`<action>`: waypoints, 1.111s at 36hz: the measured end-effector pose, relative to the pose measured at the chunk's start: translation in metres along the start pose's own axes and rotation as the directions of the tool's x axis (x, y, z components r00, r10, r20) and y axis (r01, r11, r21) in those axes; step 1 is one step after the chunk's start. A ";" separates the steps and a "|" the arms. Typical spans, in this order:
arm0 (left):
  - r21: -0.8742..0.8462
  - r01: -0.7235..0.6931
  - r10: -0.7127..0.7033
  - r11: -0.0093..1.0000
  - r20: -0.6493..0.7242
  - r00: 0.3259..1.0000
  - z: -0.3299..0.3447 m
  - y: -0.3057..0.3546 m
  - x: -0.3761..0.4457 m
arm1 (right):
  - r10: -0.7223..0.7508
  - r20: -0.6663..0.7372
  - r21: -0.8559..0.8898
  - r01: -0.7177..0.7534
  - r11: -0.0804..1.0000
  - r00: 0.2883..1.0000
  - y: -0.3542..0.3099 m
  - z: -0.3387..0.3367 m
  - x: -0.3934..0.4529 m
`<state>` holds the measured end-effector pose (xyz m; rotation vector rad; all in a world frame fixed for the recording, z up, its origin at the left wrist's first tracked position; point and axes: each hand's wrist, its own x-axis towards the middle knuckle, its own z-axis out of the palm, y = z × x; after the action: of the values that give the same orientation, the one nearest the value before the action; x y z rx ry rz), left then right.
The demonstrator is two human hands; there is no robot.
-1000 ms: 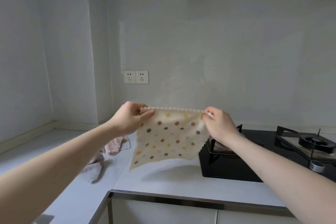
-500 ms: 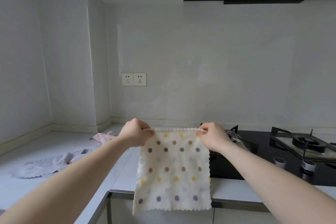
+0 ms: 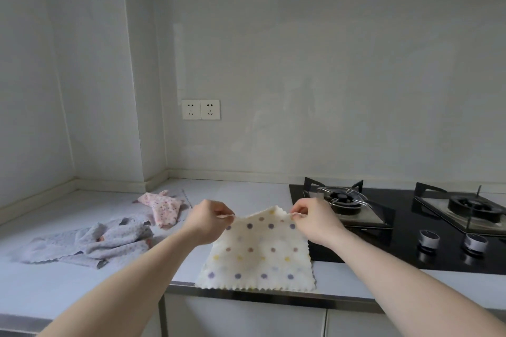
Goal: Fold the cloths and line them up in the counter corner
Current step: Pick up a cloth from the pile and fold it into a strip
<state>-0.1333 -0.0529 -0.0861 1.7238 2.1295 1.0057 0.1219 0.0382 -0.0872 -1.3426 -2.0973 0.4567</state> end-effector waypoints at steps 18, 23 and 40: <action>0.127 -0.112 0.101 0.986 0.090 0.991 0.009 -0.038 -0.078 | -0.089 0.251 -0.076 0.111 0.991 0.964 0.019 0.013 -0.080; 0.195 -0.108 0.083 0.975 0.134 0.988 0.009 -0.037 -0.085 | -0.053 0.273 -0.141 0.094 0.986 0.961 0.022 0.013 -0.091; 0.313 -0.210 0.086 0.926 0.368 0.926 0.063 0.016 -0.073 | 0.229 0.109 -0.074 -0.222 0.972 0.967 0.029 0.033 -0.061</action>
<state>-0.0644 -0.0960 -0.1402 2.0693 2.0493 0.3183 0.1392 -0.0030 -0.1474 -1.6362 -2.0739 0.5823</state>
